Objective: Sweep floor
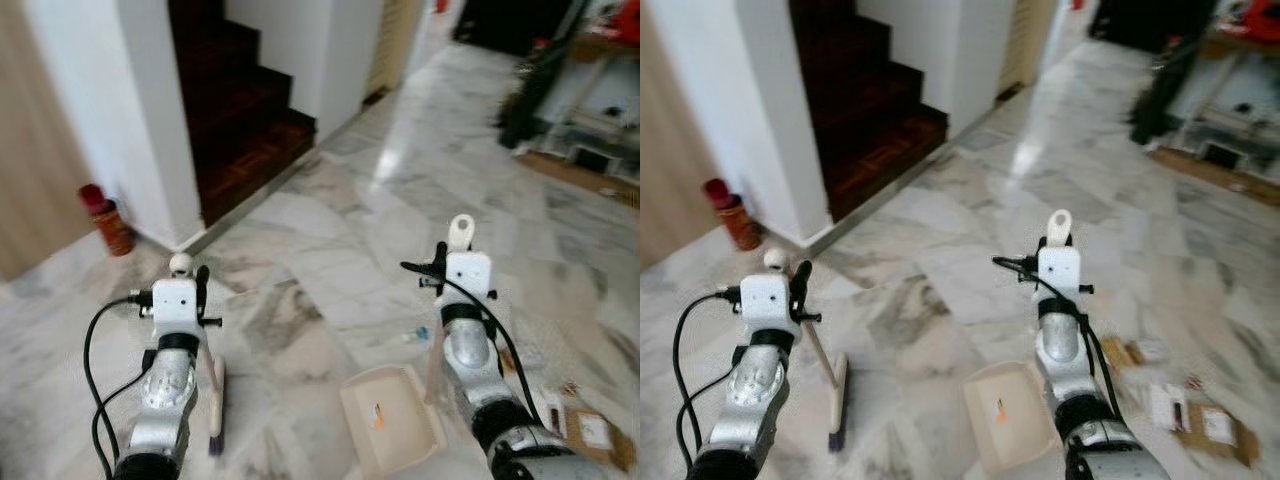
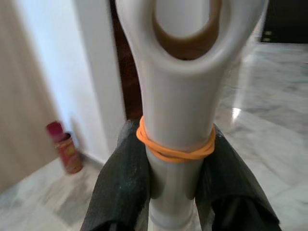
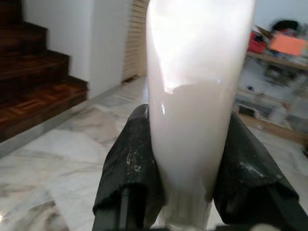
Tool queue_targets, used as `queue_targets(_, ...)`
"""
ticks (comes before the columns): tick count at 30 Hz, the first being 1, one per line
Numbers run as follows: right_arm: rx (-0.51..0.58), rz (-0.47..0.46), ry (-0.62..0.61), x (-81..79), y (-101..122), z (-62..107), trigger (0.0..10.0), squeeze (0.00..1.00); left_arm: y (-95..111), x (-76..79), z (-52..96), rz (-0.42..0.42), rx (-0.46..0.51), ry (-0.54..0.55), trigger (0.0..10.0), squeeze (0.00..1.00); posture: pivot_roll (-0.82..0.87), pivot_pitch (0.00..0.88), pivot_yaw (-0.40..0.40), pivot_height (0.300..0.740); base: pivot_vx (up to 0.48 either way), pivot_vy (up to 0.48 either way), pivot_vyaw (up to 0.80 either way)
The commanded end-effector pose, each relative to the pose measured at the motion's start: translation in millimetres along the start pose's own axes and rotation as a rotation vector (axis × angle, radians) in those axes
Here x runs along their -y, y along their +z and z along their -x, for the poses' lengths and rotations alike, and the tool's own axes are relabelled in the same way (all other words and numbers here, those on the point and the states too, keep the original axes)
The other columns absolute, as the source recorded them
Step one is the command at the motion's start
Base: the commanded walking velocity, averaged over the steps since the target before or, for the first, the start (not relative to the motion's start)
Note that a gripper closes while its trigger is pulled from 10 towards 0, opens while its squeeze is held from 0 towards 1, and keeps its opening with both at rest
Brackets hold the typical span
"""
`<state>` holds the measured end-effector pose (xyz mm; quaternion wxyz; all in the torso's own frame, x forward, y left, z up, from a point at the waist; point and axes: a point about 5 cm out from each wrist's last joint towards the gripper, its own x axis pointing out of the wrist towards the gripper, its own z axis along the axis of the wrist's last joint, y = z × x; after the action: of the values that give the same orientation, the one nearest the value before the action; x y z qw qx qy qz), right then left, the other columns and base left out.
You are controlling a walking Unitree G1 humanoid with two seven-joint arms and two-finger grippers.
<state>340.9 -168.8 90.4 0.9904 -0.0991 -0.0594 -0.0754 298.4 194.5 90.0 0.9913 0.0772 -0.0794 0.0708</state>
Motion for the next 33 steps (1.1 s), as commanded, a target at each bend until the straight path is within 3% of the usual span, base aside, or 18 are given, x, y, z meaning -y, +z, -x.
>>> queue_targets(1, 0.033, -0.007, -0.023, 5.8, 7.0, -4.8, 10.0, 0.0, 8.0, 3.6, -4.2, 0.003, 0.042, -0.01, 10.0, 0.0, 0.1, 0.0, -0.031, 0.74, 0.0, 0.0, -0.8)
queue_targets(33, 0.044, -0.008, -0.021, 5.9, 8.7, -5.7, 10.0, 0.0, 9.5, 7.0, -8.0, 0.012, 0.045, -0.028, 10.0, 0.0, 0.1, 0.0, -0.031, 0.74, 0.0, 0.0, -0.75)
